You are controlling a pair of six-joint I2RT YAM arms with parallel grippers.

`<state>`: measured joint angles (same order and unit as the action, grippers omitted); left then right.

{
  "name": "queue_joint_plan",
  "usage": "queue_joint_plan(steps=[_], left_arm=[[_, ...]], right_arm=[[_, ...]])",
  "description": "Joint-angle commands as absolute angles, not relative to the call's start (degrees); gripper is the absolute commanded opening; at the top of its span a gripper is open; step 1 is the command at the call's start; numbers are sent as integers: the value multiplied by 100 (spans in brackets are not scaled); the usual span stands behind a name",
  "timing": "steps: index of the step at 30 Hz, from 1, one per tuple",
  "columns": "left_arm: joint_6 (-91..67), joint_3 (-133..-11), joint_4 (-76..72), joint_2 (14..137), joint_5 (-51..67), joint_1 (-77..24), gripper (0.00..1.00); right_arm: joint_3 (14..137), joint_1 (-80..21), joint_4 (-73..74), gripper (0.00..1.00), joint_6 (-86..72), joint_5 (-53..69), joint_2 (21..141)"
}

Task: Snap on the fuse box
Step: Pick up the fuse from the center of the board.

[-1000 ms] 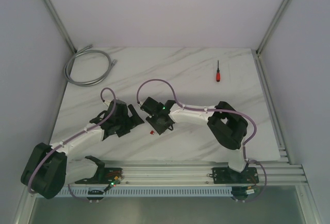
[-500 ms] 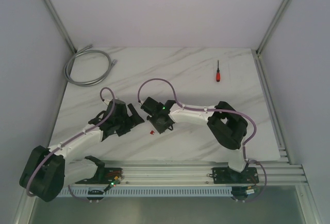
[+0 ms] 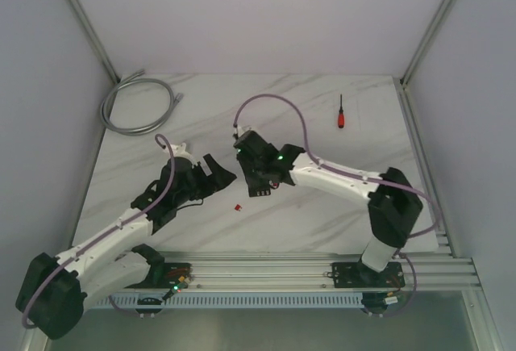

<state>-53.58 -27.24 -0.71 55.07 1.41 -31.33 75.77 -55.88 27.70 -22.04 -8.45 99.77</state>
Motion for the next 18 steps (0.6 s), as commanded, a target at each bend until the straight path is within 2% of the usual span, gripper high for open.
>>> queue_joint_plan(steps=[1,10,18], left_arm=[[-5195,-2471,-999,5128,-113,-3294,90],[-4976,-2291,-2259,5233,-405,-3841,77],[-4756,-2540,-2983,5904,-631,-4238,59]], right_arm=[[7323,-5377,2274,21,-2842,-1209,9356],[6824,-5326,1408,20,-3677,-1325,8559],[6533,-5326,1041,20,-4032,-1355,8289]])
